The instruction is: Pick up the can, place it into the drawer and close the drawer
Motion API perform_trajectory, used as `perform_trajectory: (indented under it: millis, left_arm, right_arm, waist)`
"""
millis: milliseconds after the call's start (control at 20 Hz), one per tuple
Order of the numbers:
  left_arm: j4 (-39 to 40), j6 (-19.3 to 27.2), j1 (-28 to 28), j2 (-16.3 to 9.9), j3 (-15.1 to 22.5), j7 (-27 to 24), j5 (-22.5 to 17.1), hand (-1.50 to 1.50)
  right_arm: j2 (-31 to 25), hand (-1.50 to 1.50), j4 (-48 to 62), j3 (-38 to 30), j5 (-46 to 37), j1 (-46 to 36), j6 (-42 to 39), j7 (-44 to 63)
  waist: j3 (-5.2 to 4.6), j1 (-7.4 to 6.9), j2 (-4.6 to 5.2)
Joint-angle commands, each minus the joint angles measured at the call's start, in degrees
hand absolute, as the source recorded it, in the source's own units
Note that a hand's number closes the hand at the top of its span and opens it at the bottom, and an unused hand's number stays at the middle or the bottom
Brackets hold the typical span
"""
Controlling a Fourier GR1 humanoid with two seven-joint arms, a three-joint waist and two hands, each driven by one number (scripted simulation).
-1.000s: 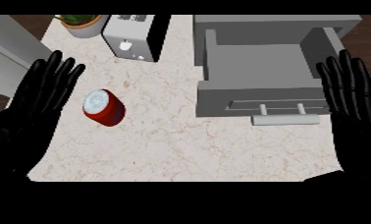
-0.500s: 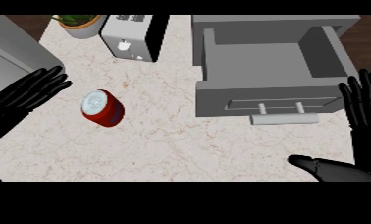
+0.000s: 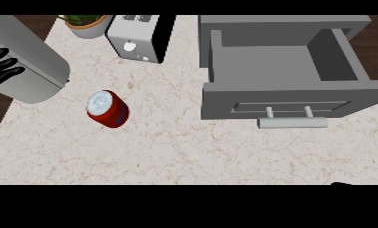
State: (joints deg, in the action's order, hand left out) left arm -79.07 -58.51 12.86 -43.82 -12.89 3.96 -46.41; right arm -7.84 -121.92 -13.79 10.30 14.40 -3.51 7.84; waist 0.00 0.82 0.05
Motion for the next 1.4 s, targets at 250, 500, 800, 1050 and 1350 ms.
perform_trajectory:
  millis: [250, 500, 800, 1050, 1350]
  left_arm:
    - [8.27, 0.62, 3.93, -4.26, 4.11, 8.29, -12.80, -1.50]
    - [11.82, 2.16, 6.86, -5.30, 8.82, 14.93, -20.51, -1.50]
    - [12.08, 4.50, 8.47, -2.89, 10.90, 19.93, -23.32, -1.50]
    - [9.22, 8.91, 8.82, 3.73, 10.48, 19.29, -16.48, -1.50]
    - [10.40, 10.76, 9.04, 10.99, 10.08, 16.33, -5.63, -1.50]
  right_arm:
    - [0.53, -1.50, 1.46, -5.52, 4.53, 8.81, -8.59, -7.70]
    - [0.46, -1.50, 0.20, -7.96, 7.33, 8.95, -10.10, -7.01]
    - [-1.94, -1.50, -2.10, -12.27, 11.88, 9.44, -12.84, -3.79]
    - [-0.61, -1.50, -2.15, -14.00, 13.23, 10.44, -14.14, -2.34]
    - [-1.67, -1.50, -2.05, -16.45, 14.28, 8.13, -14.35, 0.06]
  waist:
    - [0.06, 0.00, -0.11]
    - [0.05, -0.05, -0.11]
    - [0.01, -0.06, -0.10]
    - [0.01, -0.22, -0.10]
    - [-0.02, -0.33, -0.02]
